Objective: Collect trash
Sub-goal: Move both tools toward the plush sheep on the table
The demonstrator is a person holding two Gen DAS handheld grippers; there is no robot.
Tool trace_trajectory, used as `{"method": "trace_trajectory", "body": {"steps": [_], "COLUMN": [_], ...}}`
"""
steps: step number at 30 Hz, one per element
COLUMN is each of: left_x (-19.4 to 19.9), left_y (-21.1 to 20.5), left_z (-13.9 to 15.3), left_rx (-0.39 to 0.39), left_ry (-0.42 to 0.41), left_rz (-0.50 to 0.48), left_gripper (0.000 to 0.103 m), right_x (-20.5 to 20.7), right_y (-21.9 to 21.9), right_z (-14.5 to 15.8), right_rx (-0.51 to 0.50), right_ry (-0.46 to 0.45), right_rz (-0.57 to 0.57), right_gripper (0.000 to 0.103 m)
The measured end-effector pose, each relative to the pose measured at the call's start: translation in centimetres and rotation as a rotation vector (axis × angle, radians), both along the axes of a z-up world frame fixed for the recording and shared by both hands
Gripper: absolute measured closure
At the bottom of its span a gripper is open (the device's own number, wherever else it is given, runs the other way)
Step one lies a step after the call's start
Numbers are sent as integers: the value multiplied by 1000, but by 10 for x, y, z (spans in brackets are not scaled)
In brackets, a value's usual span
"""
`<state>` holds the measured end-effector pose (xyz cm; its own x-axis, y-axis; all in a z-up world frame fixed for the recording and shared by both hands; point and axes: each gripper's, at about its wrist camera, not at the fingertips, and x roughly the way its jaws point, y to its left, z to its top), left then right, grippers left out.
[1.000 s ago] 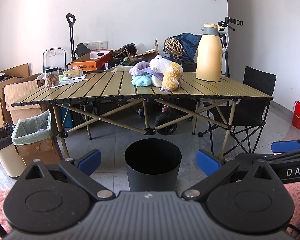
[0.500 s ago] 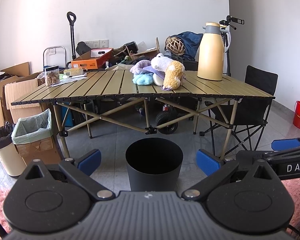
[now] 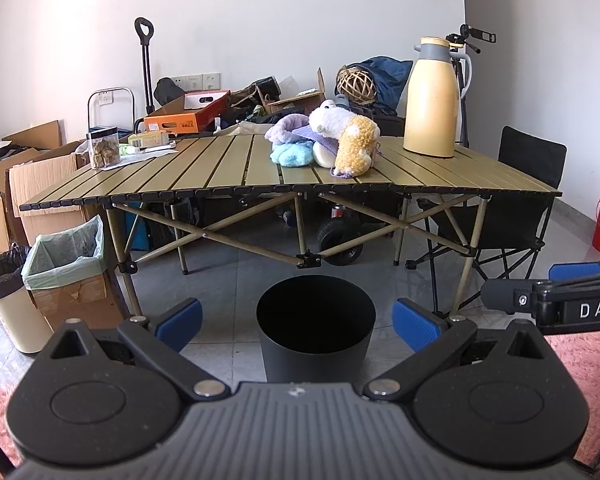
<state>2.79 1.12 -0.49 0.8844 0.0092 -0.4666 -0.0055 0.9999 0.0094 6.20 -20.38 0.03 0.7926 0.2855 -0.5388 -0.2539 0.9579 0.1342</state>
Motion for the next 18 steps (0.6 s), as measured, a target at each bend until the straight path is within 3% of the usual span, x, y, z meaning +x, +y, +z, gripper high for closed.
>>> {"method": "trace_trajectory", "body": {"steps": [18], "left_x": [57], "left_y": [10], "left_z": [2], "left_rx": [6], "left_ry": [1], "left_rz": [14], "left_gripper": [0], "right_x": [62], "right_y": [4], "right_z": [2], "right_rx": [-5], "right_ry": [-36], "right_rz": [-2], "right_gripper": [0]}}
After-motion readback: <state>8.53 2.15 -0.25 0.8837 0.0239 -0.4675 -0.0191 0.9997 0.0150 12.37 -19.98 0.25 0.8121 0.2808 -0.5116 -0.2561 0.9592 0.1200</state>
